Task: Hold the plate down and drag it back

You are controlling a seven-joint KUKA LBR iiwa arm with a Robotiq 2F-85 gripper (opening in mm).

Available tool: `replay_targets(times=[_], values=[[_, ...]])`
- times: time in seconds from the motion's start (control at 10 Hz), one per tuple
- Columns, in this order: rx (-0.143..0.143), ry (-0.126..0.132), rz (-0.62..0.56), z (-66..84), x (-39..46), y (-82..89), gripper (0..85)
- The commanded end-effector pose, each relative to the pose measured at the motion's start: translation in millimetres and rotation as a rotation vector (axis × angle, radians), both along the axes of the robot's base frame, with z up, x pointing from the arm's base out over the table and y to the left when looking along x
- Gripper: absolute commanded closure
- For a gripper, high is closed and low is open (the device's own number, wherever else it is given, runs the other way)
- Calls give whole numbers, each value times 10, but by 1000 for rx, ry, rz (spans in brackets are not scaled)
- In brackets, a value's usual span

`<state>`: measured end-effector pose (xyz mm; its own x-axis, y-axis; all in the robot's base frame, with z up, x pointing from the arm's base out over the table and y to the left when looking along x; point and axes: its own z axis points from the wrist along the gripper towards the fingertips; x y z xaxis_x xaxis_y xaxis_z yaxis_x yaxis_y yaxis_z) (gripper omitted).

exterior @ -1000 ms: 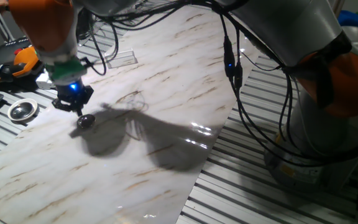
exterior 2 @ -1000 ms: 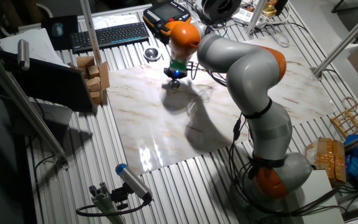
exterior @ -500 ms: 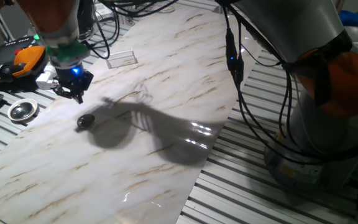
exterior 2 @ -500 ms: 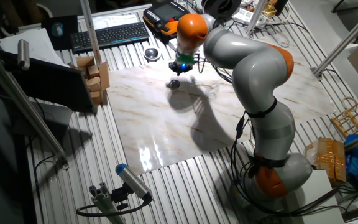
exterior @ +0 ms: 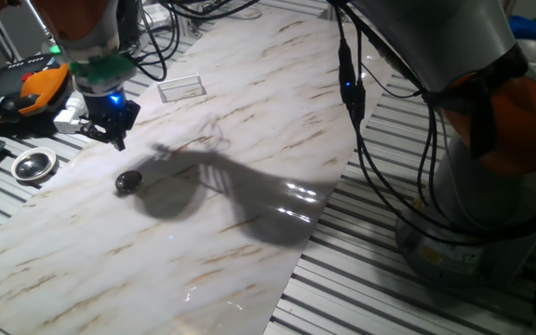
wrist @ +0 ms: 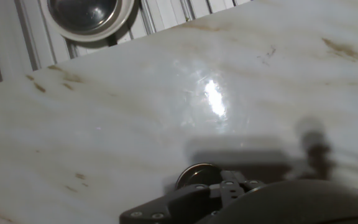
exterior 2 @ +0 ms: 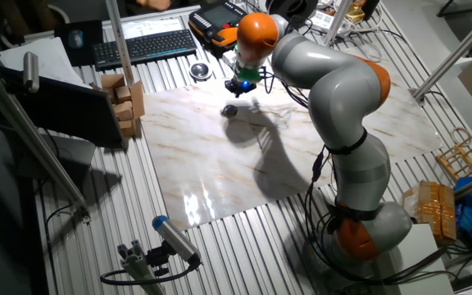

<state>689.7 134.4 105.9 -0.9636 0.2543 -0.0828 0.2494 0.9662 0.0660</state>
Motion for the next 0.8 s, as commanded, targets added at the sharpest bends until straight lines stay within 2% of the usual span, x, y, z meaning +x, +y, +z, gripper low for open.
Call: replay_targets(times=[0.0,0.2,0.3,0.7], values=[[-2,0,7,9,-3,-6,850],[-2,8,59,46,-13,-60,850],[-18,12,96,77,-31,-81,850],[-16,24,120,314,-119,-252,850]])
